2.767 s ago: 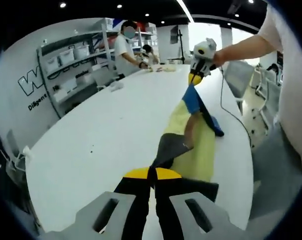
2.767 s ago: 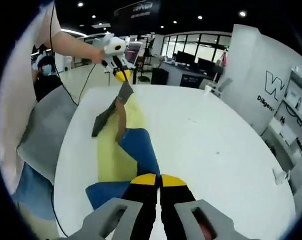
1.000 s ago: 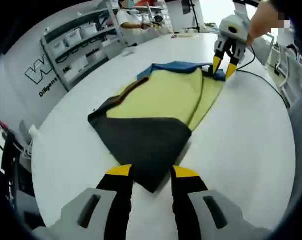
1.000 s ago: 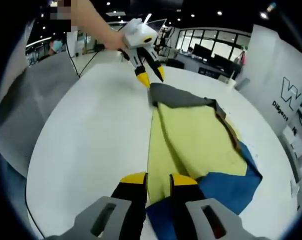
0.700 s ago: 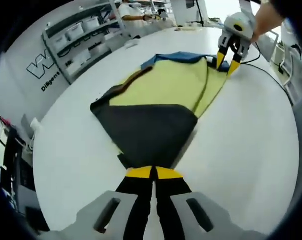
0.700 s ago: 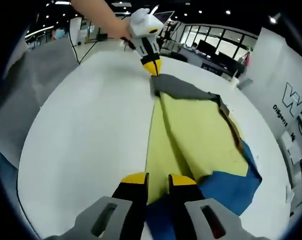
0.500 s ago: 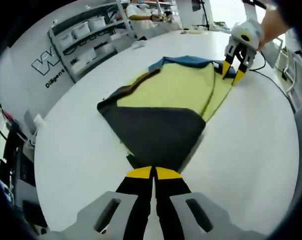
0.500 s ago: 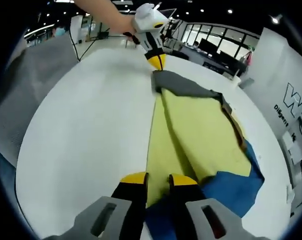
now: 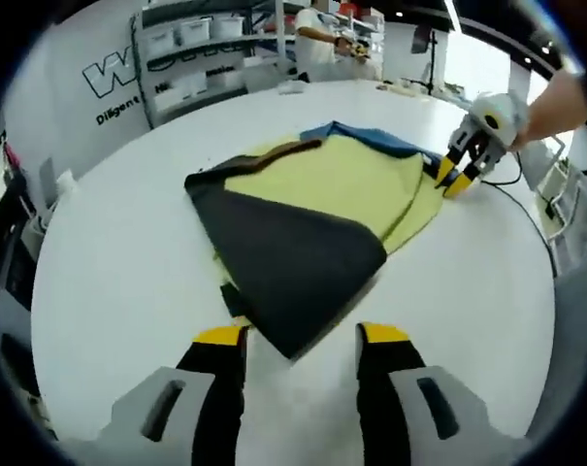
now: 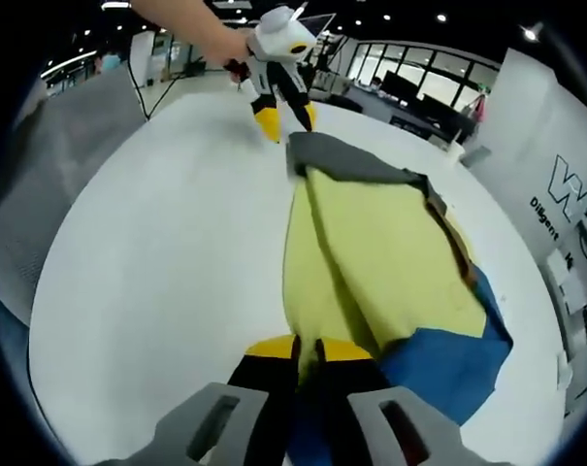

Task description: Fold the garment on the visible template until the final outline fits inside the template.

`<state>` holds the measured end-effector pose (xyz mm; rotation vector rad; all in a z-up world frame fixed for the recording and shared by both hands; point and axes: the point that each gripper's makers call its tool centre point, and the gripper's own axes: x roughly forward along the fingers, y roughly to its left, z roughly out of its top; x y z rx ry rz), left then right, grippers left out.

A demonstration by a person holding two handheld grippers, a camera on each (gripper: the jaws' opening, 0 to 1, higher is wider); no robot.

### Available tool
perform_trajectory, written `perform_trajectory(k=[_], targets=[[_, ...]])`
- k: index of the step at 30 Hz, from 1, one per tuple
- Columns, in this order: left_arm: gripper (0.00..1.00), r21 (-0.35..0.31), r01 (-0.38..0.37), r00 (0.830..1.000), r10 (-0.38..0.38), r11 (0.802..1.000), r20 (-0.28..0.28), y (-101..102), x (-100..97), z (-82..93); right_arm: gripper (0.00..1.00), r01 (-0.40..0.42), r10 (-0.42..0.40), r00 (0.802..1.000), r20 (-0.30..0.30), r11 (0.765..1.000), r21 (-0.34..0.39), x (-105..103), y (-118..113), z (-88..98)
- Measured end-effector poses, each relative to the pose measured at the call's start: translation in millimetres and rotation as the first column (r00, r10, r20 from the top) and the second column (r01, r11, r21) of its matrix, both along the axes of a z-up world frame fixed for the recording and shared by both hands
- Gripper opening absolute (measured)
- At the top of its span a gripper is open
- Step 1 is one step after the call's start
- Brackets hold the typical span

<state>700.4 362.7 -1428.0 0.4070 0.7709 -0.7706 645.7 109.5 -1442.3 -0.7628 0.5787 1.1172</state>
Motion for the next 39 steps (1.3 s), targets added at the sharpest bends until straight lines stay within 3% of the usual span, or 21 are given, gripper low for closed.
perform_trajectory(k=[2, 6, 17, 20, 21, 24, 29, 31, 33, 34, 36, 39], targets=[[0.17, 0.008, 0.0, 1.0, 0.0, 1.0, 0.007, 0, 3.1, -1.8, 0.0, -0.003, 0.003, 1.0, -0.001, 1.0, -0.003, -1, -1, 0.6], [0.07, -0.012, -0.039, 0.999, 0.039, 0.999, -0.019, 3, 6.5, -5.1, 0.0, -0.001, 0.001, 1.0, -0.005, 1.0, -0.004, -1, -3, 1.3], [0.05, -0.086, -0.098, 0.993, 0.103, 0.992, 0.061, 20, 28.5, 36.9, 0.0, -0.005, 0.005, 1.0, 0.003, 1.0, -0.016, 1, -13, 8.6], [0.05, -0.109, -0.122, 0.99, 0.129, 0.986, 0.063, 30, 37.5, 46.0, 0.0, -0.002, 0.002, 1.0, -0.002, 1.0, -0.017, -1, -18, 9.4], [0.05, -0.085, -0.155, 0.984, 0.162, 0.984, 0.077, 42, 43.8, 48.4, 0.0, -0.002, 0.002, 1.0, -0.003, 1.0, -0.019, -1, -20, 9.5], [0.05, -0.142, -0.212, 0.975, 0.219, 0.967, 0.038, 52, 50.4, 54.9, 0.0, 0.004, -0.005, 1.0, -0.02, 1.0, -0.025, -5, -27, 8.1], [0.05, -0.076, -0.213, 0.975, 0.217, 0.974, 0.052, 63, 54.3, 53.0, 0.0, -0.008, 0.007, 0.999, -0.048, 1.0, -0.022, -17, -27, 7.4], [0.06, 0.018, -0.223, 0.974, 0.222, 0.975, 0.052, 75, 53.6, 43.4, 0.0, -0.027, 0.026, 0.997, -0.068, 0.999, -0.019, -25, -24, 6.8], [0.08, 0.134, -0.283, 0.959, 0.278, 0.95, 0.059, 95, 51.9, 36.9, 0.0, -0.043, 0.041, 0.997, -0.07, 0.999, -0.018, -30, -22, 7.6], [0.11, 0.121, -0.297, 0.955, 0.291, 0.947, 0.062, 93, 51.7, 38.0, 0.0, -0.055, 0.053, 0.996, -0.074, 0.998, -0.021, -34, -20, 7.3], [0.18, 0.02, -0.264, 0.963, 0.262, 0.964, 0.069, 72, 49.0, 45.8, 0.0, -0.064, 0.063, 0.994, -0.085, 0.998, -0.015, -38, -18, 7.1], [0.23, -0.016, -0.122, 0.988, 0.123, 0.992, 0.09, 38, 28.4, 51.3, 0.0, -0.081, 0.079, 0.994, -0.081, 0.996, -0.022, -44, -17, 6.3]])
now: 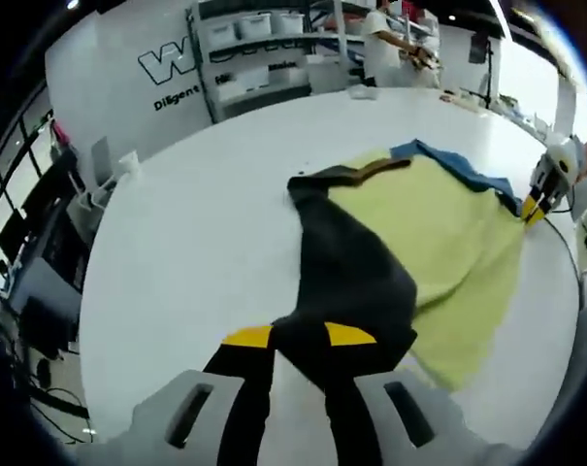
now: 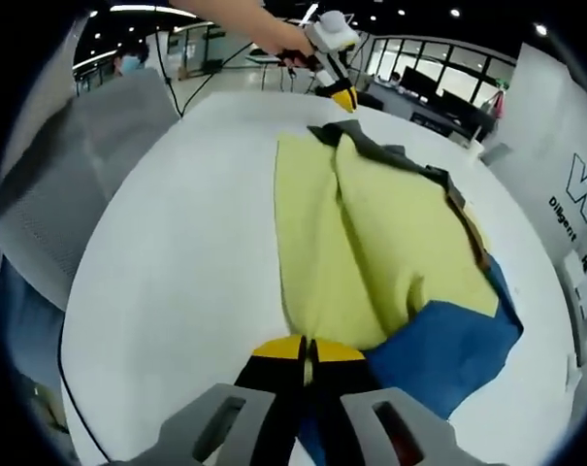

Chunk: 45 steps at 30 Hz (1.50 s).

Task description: Fold the garment on the visible template until the final outline fits inside the template.

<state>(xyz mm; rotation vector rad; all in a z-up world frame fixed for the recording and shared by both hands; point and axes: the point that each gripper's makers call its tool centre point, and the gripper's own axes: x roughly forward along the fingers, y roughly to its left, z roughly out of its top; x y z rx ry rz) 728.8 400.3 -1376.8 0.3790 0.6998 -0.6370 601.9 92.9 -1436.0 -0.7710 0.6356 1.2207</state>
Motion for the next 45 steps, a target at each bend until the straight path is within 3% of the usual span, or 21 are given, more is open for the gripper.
perform_trajectory(k=[2, 4, 7, 9, 16, 18, 20, 21, 22, 23, 24, 25, 27, 29, 32, 33, 34, 38, 40, 43, 45], targets=[[0.24, -0.026, 0.091, 0.996, -0.091, 0.996, -0.002, -21, -17.0, 0.7, 0.0, -0.002, 0.002, 1.0, -0.004, 1.0, 0.005, -3, 2, 0.2], [0.22, -0.064, 0.205, 0.979, -0.206, 0.977, 0.0, -44, -38.8, 1.4, 0.0, -0.003, 0.003, 1.0, 0.001, 1.0, 0.004, -4, 1, -0.4], [0.21, -0.056, 0.358, 0.932, -0.361, 0.932, -0.045, -61, -69.6, -15.6, 0.0, 0.013, -0.013, 1.0, 0.012, 1.0, 0.012, -2, 1, 1.0], [0.23, -0.01, 0.413, 0.907, -0.413, 0.91, -0.087, -59, -84.0, -29.7, 0.0, 0.019, -0.02, 1.0, 0.019, 1.0, 0.003, -2, -1, 0.4], [0.24, 0.089, 0.503, 0.86, -0.487, 0.86, -0.15, -53, -99.4, -56.2, 0.12, 0.06, -0.06, 0.998, 0.024, 0.998, -0.013, 0, -13, -1.1], [0.25, 0.121, 0.517, 0.852, -0.496, 0.847, -0.168, -49, -101.8, -62.9, 0.1, 0.06, -0.06, 0.998, 0.018, 0.998, -0.022, -2, -16, -3.6], [0.23, 0.205, 0.524, 0.85, -0.492, 0.827, -0.189, -35, -99.2, -69.8, 0.06, 0.057, -0.057, 0.998, 0.01, 0.998, -0.032, -4, -20, -7.8], [0.23, 0.131, 0.512, 0.856, -0.491, 0.849, -0.163, -50, -98.8, -72.7, 0.04, 0.058, -0.058, 0.998, 0.009, 0.998, -0.036, -4, -21, -8.9], [0.23, 0.133, 0.498, 0.864, -0.477, 0.857, -0.163, -50, -96.5, -75.1, 0.02, 0.064, -0.064, 0.998, 0.003, 0.997, -0.037, -4, -23, -10.0], [0.2, 0.137, 0.494, 0.866, -0.472, 0.859, -0.163, -47, -100.2, -65.7, 0.02, 0.067, -0.067, 0.998, -0.002, 0.997, -0.031, -5, -23, -10.4], [0.08, 0.142, 0.496, 0.865, -0.473, 0.857, -0.167, -48, -101.3, -66.5, 0.01, 0.071, -0.072, 0.997, -0.007, 0.997, -0.02, -5, -22, -10.7], [0.05, 0.176, 0.506, 0.861, -0.48, 0.845, -0.17, -41, -102.0, -66.7, 0.0, 0.073, -0.073, 0.997, -0.012, 0.997, -0.018, -6, -22, -10.5], [0.04, 0.121, 0.48, 0.87, -0.453, 0.869, -0.196, -42, -104.6, -67.2, 0.0, 0.079, -0.079, 0.997, -0.019, 0.997, -0.027, -8, -22, -8.5], [0.04, 0.132, 0.491, 0.865, -0.464, 0.861, -0.188, -42, -107.7, -64.4, 0.05, 0.08, -0.078, 0.996, -0.031, 0.996, 0.043, -10, -10, 2.7], [0.04, 0.126, 0.501, 0.859, -0.475, 0.856, -0.189, -43, -115.2, -65.8, 0.04, 0.01, -0.011, 0.999, -0.053, 1.0, -0.024, -22, -11, -7.9], [0.04, 0.125, 0.5, 0.86, -0.475, 0.857, -0.189, -42, -115.8, -66.1, 0.07, 0.023, -0.024, 0.997, -0.071, 0.999, -0.024, -24, -11, -11.9], [0.04, 0.118, 0.495, 0.862, -0.47, 0.861, -0.189, -42, -116.3, -66.4, 0.08, 0.093, -0.093, 0.988, -0.12, 0.996, -0.004, -27, -15, -15.1], [0.04, 0.113, 0.492, 0.863, -0.467, 0.863, -0.191, -43, -121.0, -65.0, 0.0, 0.075, -0.076, 0.994, -0.085, 0.997, -0.012, -16, -21, -16.8], [0.04, 0.102, 0.495, 0.86, -0.47, 0.863, -0.2, -42, -125.8, -64.8, 0.0, 0.084, -0.084, 0.989, -0.12, 0.996, -0.007, -21, -21, -16.2], [0.04, 0.087, 0.493, 0.86, -0.469, 0.866, -0.2, -42, -131.0, -62.9, 0.0, 0.045, -0.049, 0.995, -0.09, 0.998, -0.042, -27, -23, -16.5], [0.04, 0.084, 0.491, 0.861, -0.468, 0.867, -0.199, -43, -136.4, -61.3, 0.0, 0.054, -0.056, 0.994, -0.097, 0.998, -0.027, -35, -20, -11.6]])
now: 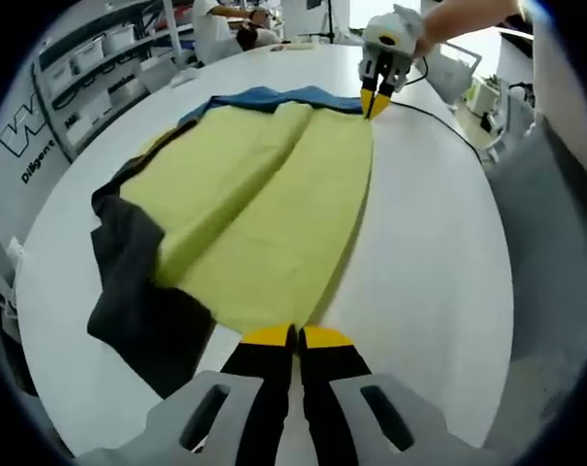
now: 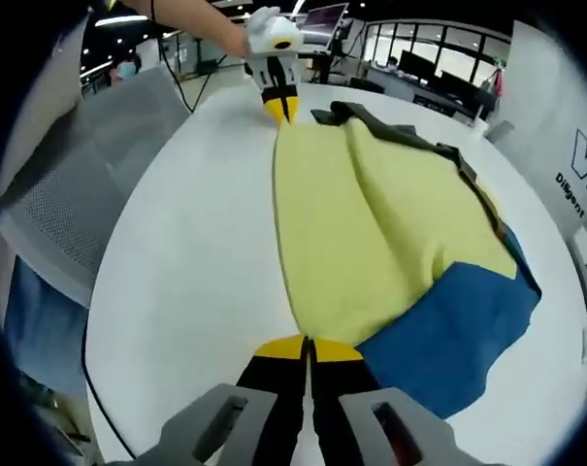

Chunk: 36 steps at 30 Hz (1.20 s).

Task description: Fold the garment on the visible template until the final outline fits inside the template.

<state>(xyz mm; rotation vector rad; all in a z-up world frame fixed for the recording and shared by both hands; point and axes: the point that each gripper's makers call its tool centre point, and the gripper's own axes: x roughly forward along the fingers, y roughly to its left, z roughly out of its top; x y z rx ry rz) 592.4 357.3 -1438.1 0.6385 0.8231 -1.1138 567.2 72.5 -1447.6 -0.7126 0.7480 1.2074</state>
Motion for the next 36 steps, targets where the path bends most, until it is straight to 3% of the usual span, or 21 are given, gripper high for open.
perform_trajectory(k=[16, 20, 28, 36], targets=[[0.04, -0.015, -0.04, 0.998, 0.04, 0.999, -0.049, 7, -50.6, -4.1, 0.0, -0.041, 0.041, 0.999, -0.019, 0.999, -0.013, -66, 12, 2.8], [0.04, -0.027, -0.054, 0.997, 0.052, 0.998, -0.056, 5, -62.2, -5.6, 0.0, -0.041, 0.041, 0.999, -0.001, 0.998, -0.04, -73, 11, 1.5], [0.05, -0.044, -0.108, 0.991, 0.104, 0.993, -0.081, 6, -75.7, -6.0, 0.0, -0.044, 0.044, 0.999, -0.011, 0.998, -0.044, -92, 11, 2.5], [0.09, -0.048, -0.112, 0.99, 0.108, 0.992, -0.091, 8, -87.6, -5.2, 0.0, -0.047, 0.045, 0.998, -0.036, 0.997, -0.06, -105, 9, -1.7]])
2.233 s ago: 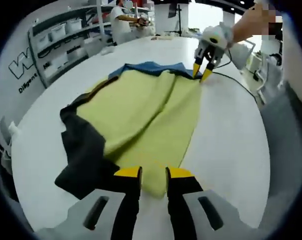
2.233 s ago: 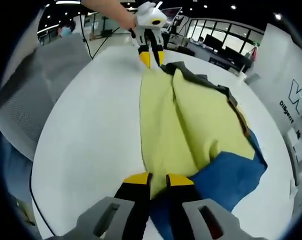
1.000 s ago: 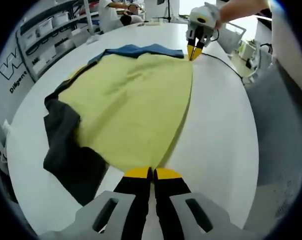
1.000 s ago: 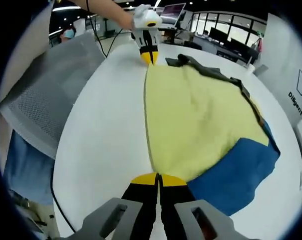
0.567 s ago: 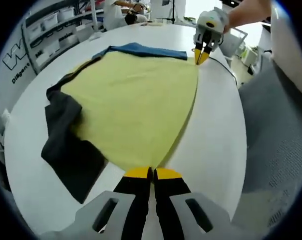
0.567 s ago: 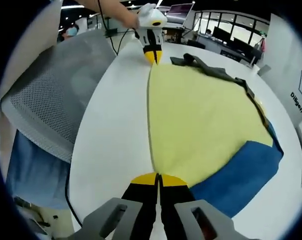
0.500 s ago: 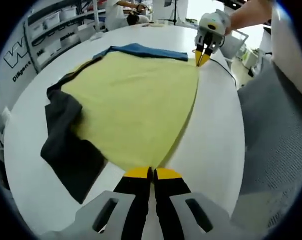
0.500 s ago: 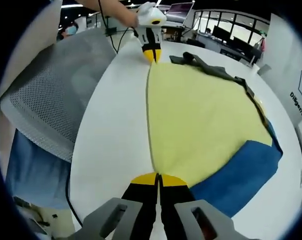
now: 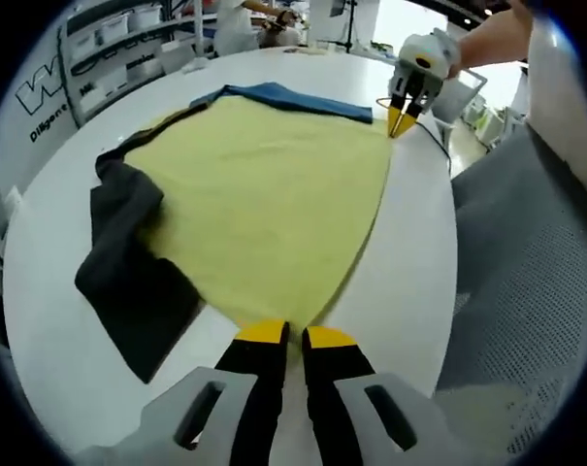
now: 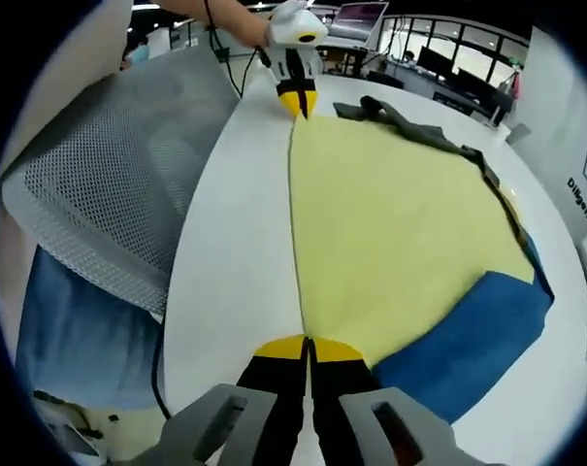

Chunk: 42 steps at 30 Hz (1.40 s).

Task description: Fold the garment on the visible template until the final outline fits inside the template.

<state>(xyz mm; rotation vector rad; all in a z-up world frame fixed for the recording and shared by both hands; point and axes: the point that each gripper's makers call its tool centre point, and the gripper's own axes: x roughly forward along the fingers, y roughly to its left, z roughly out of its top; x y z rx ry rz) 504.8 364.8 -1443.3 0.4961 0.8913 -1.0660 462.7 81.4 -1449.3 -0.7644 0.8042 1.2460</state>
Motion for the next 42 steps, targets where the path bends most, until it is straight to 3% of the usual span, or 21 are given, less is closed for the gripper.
perform_trajectory(k=[7, 10, 13, 16, 20, 22, 27, 29, 38, 42], targets=[[0.09, -0.004, -0.008, 1.0, 0.008, 1.0, -0.013, 6, -11.0, -0.8, 0.0, 0.081, -0.08, 0.996, -0.025, 0.996, 0.04, -2, -6, 5.8], [0.09, -0.006, -0.027, 0.999, 0.027, 1.0, -0.025, 7, -13.5, -0.3, 0.0, 0.167, -0.163, 0.985, -0.048, 0.981, 0.102, 6, -5, 13.4], [0.1, -0.009, -0.033, 0.999, 0.032, 0.999, -0.029, 5, -15.6, -0.4, 0.0, 0.185, -0.182, 0.983, -0.04, 0.977, 0.104, 12, -7, 13.4], [0.08, -0.011, -0.034, 0.999, 0.033, 0.999, -0.042, 3, -18.0, 0.0, 0.0, 0.248, -0.242, 0.968, -0.062, 0.96, 0.133, 17, -6, 11.4], [0.09, -0.045, -0.074, 0.997, 0.073, 0.996, -0.02, -1, -12.0, 9.3, 0.0, 0.26, -0.254, 0.965, -0.068, 0.96, 0.108, 14, -9, 0.5], [0.09, -0.072, -0.105, 0.994, 0.106, 0.992, 0.009, -3, -4.0, 16.9, 0.0, 0.256, -0.251, 0.966, -0.058, 0.958, 0.128, 13, -8, 2.5], [0.12, -0.1, -0.141, 0.987, 0.148, 0.985, 0.067, -8, 8.9, 27.7, 0.0, 0.268, -0.262, 0.962, -0.072, 0.96, 0.086, 9, -20, 2.1], [0.13, -0.111, -0.146, 0.987, 0.152, 0.983, 0.053, -11, 9.2, 23.6, 0.0, 0.286, -0.281, 0.957, -0.065, 0.954, 0.089, 11, -26, 7.3], [0.16, -0.1, -0.178, 0.984, 0.18, 0.979, 0.009, -19, 1.5, 3.9, 0.03, 0.384, -0.391, 0.917, 0.079, 0.919, 0.084, 45, -75, 18.0], [0.16, -0.094, -0.196, 0.98, 0.198, 0.976, 0.014, -19, 1.0, 1.0, 0.09, 0.369, -0.374, 0.923, 0.091, 0.927, 0.068, 47, -77, 16.3]])
